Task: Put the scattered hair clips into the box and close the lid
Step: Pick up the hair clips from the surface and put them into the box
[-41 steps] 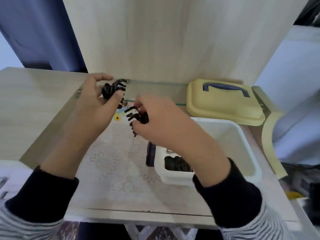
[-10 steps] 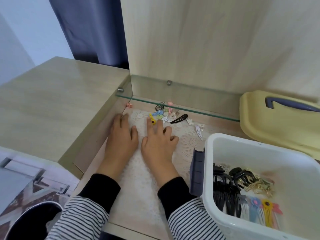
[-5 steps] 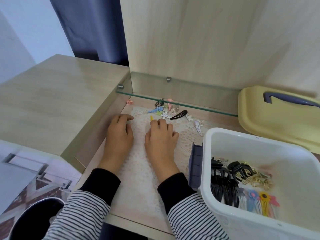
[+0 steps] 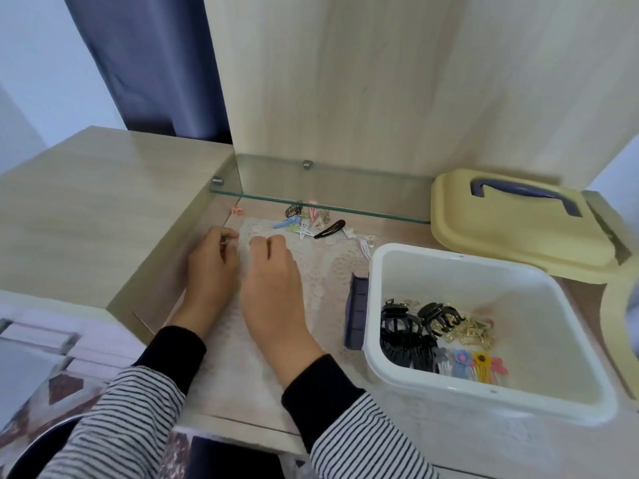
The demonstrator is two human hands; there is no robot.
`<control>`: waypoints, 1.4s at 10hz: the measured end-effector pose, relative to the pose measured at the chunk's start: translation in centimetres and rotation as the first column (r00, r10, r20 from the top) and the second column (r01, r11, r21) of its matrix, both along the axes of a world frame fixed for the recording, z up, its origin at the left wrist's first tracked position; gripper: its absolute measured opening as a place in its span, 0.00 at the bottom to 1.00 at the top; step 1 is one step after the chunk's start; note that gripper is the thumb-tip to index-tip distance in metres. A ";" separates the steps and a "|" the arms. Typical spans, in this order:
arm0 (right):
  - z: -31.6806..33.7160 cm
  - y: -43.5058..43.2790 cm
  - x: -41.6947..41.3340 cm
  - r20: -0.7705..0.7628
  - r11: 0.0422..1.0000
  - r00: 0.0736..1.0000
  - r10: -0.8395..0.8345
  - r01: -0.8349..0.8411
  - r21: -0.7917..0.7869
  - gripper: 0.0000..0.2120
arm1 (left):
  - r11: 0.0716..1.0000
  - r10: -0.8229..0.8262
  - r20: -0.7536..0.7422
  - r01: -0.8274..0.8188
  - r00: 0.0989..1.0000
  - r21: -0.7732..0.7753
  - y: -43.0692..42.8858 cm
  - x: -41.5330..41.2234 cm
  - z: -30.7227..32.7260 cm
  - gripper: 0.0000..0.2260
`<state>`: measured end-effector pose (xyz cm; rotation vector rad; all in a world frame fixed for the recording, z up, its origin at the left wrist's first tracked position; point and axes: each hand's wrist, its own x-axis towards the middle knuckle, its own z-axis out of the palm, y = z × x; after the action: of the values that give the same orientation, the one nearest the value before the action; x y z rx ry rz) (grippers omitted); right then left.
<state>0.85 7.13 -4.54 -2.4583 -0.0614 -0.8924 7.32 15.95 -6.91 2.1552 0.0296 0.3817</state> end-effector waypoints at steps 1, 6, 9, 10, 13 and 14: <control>3.7 0.3 -2.2 0.143 0.997 0.988 0.055 -0.061 0.038 0.10 | 0.999 0.000 -0.012 -0.001 1.000 -0.053 -0.9 -0.4 1.4 0.06; 16.5 -22.9 -8.7 -0.278 0.984 0.944 0.178 -0.163 0.076 0.06 | 0.762 -0.601 -0.048 0.554 0.798 -0.334 -13.5 -7.5 13.0 0.07; 13.1 -27.6 -9.2 -0.844 0.941 0.512 0.157 -0.336 -0.028 0.07 | 0.619 -0.757 -0.272 0.785 0.594 -0.010 -18.7 -9.2 11.5 0.07; 11.8 -27.4 -9.1 -0.912 0.923 0.395 0.114 -0.382 -0.049 0.09 | 0.550 -0.759 -0.338 0.826 0.557 0.124 -19.5 -9.2 11.0 0.08; 9.4 -27.2 -8.6 -0.968 0.892 0.245 0.061 -0.448 -0.057 0.12 | 0.448 -0.741 -0.434 0.859 0.512 0.249 -20.5 -8.7 10.1 0.07; 8.9 -27.2 -8.7 -0.969 0.884 0.241 0.058 -0.464 -0.062 0.14 | 0.427 -0.746 -0.441 0.866 0.500 0.260 -20.9 -8.5 9.9 0.07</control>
<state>-7.80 -20.04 4.35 -2.7376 -0.2164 0.9744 -1.21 -4.93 3.03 2.3428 -1.0559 -0.5524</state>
